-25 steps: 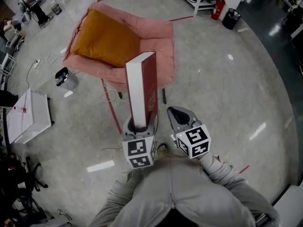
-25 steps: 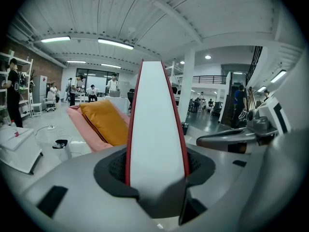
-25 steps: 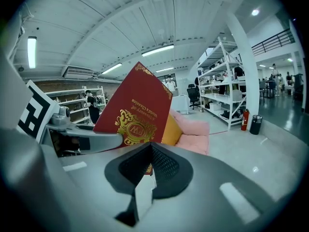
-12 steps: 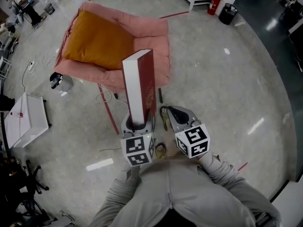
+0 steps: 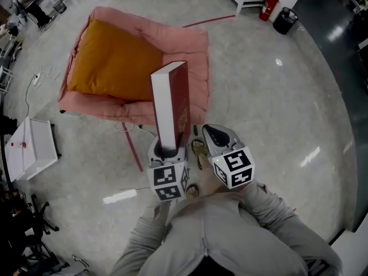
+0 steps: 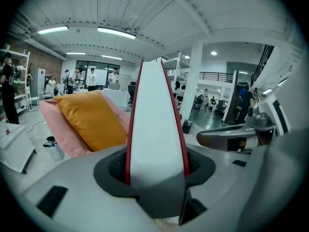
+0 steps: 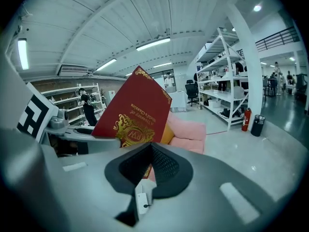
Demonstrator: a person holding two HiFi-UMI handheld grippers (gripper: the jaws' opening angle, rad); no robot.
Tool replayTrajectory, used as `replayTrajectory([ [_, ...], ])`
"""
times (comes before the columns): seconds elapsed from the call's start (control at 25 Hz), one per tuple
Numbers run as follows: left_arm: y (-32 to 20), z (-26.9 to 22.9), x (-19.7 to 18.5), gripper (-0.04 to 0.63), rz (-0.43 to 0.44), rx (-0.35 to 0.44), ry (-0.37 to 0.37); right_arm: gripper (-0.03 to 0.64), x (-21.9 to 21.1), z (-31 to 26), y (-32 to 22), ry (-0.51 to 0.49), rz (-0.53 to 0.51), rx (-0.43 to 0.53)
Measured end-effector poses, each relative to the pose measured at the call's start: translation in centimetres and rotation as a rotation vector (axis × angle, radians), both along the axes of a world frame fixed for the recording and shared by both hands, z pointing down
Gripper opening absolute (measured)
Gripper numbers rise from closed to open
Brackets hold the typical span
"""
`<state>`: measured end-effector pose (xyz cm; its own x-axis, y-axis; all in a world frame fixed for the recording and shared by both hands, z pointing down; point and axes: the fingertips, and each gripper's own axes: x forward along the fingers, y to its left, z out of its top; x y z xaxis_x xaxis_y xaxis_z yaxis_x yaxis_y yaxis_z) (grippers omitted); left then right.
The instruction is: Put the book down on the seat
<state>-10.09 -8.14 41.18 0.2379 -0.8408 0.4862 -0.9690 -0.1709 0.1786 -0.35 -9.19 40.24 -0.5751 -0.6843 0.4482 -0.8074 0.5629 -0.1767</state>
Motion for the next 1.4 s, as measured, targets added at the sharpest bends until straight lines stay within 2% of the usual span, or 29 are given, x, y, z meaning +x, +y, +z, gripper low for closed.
replayTrajectory([
  [0.24, -6.7, 1.7, 0.5, 0.239, -0.009, -0.035, -0.011, 0.000, 0.5, 1.3, -6.1, 0.006, 0.008, -0.033],
  [0.72, -16.2, 9.7, 0.7, 0.239, -0.038, -0.192, -0.035, 0.000, 0.7, 6.4, -15.8, -0.007, 0.026, -0.135],
  [0.92, -18.8, 14.2, 1.2, 0.239, -0.057, -0.284, -0.039, 0.000, 1.4, 9.8, -18.1, 0.000, 0.029, -0.193],
  [1.4, -25.1, 23.2, 1.5, 0.239, -0.076, -0.394, 0.000, 0.000, 2.1, 18.0, -22.3, 0.013, 0.054, -0.305],
])
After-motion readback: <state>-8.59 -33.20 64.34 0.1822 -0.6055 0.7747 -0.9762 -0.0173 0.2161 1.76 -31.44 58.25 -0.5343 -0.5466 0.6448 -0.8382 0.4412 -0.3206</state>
